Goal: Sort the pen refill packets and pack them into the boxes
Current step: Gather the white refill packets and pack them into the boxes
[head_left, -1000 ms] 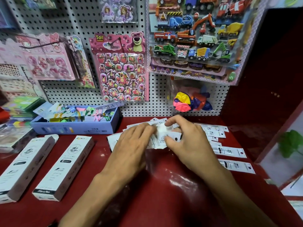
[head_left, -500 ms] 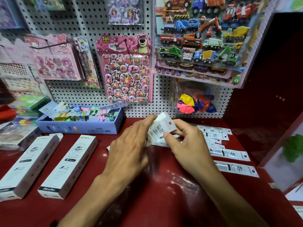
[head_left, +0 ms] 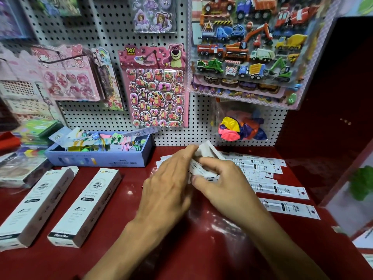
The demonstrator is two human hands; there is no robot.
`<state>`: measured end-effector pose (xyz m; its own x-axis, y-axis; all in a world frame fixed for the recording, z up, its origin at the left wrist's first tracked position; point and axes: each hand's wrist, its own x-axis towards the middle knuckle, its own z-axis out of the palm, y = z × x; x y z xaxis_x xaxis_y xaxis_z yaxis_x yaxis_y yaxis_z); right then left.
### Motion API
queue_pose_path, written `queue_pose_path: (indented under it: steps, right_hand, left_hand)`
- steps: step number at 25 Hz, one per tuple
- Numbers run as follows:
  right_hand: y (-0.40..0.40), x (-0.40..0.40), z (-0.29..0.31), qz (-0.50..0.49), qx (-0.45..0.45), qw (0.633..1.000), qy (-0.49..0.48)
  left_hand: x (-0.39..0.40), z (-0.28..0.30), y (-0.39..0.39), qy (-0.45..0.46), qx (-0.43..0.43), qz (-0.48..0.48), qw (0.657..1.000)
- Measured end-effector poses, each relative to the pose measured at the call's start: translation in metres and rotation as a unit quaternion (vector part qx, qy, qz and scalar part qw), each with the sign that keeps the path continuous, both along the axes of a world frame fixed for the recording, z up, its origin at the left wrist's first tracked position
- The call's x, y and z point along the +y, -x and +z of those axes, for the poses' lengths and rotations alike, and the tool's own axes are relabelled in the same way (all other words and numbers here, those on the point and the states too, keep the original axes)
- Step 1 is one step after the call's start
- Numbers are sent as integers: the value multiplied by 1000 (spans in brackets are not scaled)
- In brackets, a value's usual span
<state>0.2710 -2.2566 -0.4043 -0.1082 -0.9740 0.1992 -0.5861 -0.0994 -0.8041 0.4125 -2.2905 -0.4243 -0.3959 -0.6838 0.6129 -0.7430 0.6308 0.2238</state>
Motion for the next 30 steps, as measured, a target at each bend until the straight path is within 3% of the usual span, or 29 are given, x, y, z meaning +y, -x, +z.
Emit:
queue_pose_path:
  steps: [2,6,14,16,18,19,21,23,25,27,30]
  right_hand:
    - [-8,2,-1,-50,100,992,61]
    - [-9,-1,2,-21,-80,996,-34]
    - [1,-2,3,41,-43,998,-28]
    - [-3,1,3,-22,43,996,73]
    - [-6,4,5,-100,185,953,217]
    - [-4,4,6,-117,187,939,264]
    - [5,0,7,-102,49,954,279]
    - [12,-7,6,-40,-160,966,200]
    - [12,-11,5,42,-326,939,100]
    - [10,-10,7,89,-404,909,52]
    - [12,-10,10,112,-441,890,34]
  left_hand:
    - [0,1,5,8,7,11,1000]
    - [0,0,8,34,13,4,999]
    - [3,-3,8,59,12,-14,998]
    - [4,-1,13,38,35,-2,999]
    - [2,3,16,5,101,14,995]
    - [1,5,16,-3,138,19,990]
    - [0,7,13,-19,207,10,978]
    - [4,8,13,-54,249,-20,967]
    - [7,6,16,-83,238,-50,966]
    - [6,5,15,-91,229,-73,966]
    - [1,9,8,-170,290,-142,931]
